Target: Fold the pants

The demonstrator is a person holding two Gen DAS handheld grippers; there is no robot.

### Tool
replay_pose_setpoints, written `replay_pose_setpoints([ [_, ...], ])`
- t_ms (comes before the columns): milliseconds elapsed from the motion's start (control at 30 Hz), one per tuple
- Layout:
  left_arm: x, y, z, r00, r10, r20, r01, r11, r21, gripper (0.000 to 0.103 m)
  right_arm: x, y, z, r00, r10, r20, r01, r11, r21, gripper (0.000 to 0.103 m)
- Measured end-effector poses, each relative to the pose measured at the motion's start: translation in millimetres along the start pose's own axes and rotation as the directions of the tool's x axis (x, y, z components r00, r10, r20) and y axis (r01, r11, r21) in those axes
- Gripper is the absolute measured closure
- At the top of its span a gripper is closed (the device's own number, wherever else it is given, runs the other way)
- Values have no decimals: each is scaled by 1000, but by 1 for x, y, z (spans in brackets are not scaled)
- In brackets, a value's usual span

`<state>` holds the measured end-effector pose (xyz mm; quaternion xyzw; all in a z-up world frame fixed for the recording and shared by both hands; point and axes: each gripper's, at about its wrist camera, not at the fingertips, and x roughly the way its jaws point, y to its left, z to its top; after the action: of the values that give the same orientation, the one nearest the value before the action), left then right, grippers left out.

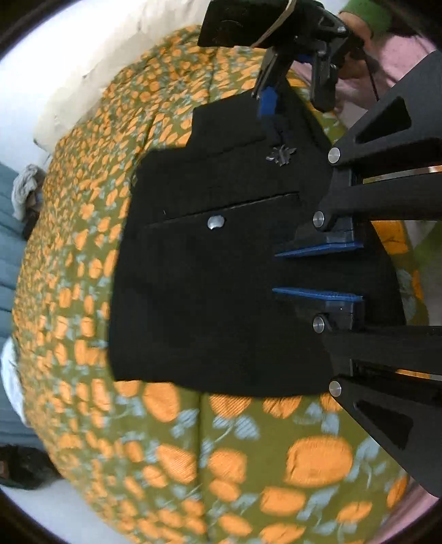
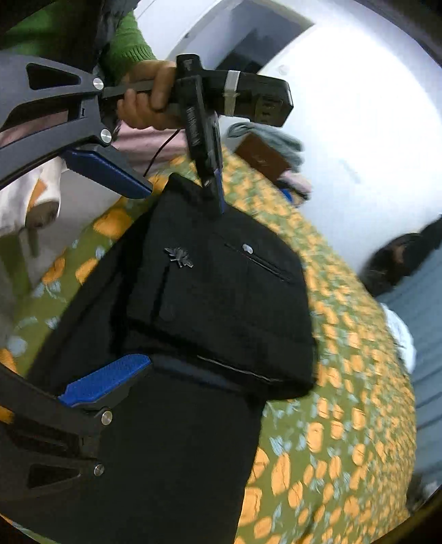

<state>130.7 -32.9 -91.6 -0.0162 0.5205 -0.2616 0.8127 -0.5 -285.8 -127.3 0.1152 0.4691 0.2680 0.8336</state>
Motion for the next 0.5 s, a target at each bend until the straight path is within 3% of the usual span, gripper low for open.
replay_pose_setpoints([
  [233,-3,13,0,998,-59,15,59,997,-39,86,9,-11,16,987,139,-81,-137,990,22,10],
  [333,-1,12,-3,998,-57,18,58,998,-27,86,22,-19,20,964,196,-180,-189,980,57,9],
  [433,-1,8,-4,999,-44,26,44,999,-10,85,32,-43,33,942,295,-157,-269,948,169,12],
  [467,-1,7,-4,999,-39,27,39,999,-5,85,33,-48,34,939,313,-140,-280,936,213,22],
  [500,-1,8,-4,999,-37,29,37,999,-4,84,35,-51,36,936,326,-133,-289,927,240,40],
])
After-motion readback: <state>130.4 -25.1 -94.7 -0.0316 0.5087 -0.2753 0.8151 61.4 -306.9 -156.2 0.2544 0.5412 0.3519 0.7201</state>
